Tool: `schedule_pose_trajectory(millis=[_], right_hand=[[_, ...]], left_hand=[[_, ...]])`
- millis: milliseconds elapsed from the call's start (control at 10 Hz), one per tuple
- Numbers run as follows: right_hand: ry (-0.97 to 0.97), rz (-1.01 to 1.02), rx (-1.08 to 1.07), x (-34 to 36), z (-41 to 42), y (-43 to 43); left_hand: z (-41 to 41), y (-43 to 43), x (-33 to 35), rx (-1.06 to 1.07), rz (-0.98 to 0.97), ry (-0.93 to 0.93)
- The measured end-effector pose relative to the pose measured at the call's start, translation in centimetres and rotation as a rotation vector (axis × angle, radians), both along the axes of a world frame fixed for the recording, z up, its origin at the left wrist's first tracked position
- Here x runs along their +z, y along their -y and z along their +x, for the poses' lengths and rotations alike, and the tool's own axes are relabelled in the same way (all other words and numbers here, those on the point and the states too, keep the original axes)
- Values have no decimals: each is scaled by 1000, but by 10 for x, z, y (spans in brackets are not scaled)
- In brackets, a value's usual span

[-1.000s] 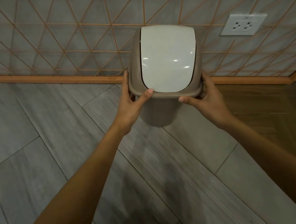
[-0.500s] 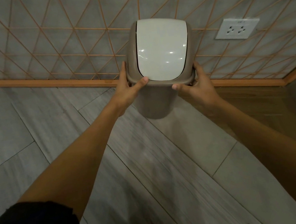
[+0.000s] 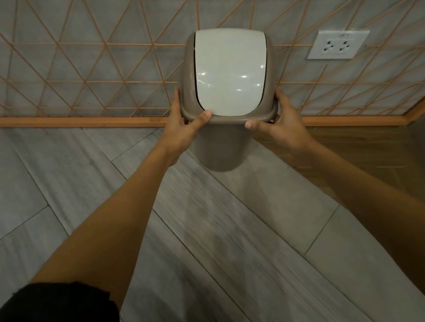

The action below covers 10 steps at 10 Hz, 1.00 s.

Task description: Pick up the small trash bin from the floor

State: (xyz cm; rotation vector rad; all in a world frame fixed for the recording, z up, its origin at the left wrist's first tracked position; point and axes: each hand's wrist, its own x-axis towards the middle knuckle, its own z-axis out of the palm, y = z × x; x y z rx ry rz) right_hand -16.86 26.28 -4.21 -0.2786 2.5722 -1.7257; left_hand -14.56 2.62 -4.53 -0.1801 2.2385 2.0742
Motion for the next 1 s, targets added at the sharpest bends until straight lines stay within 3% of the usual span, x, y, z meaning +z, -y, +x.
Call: schedule_pose_trajectory(millis=[400, 600, 800, 1000], right_hand=[[14, 105, 53, 11, 1, 1], [38, 162, 47, 13, -2, 1], [212, 226, -62, 14, -14, -2], [153, 486, -114, 69, 45, 10]], left_hand=[[0, -3, 3, 4, -116, -13], [-4, -3, 8, -20, -313, 27], [5, -7, 37, 6, -431, 75], [58, 7, 67, -77, -594, -67]])
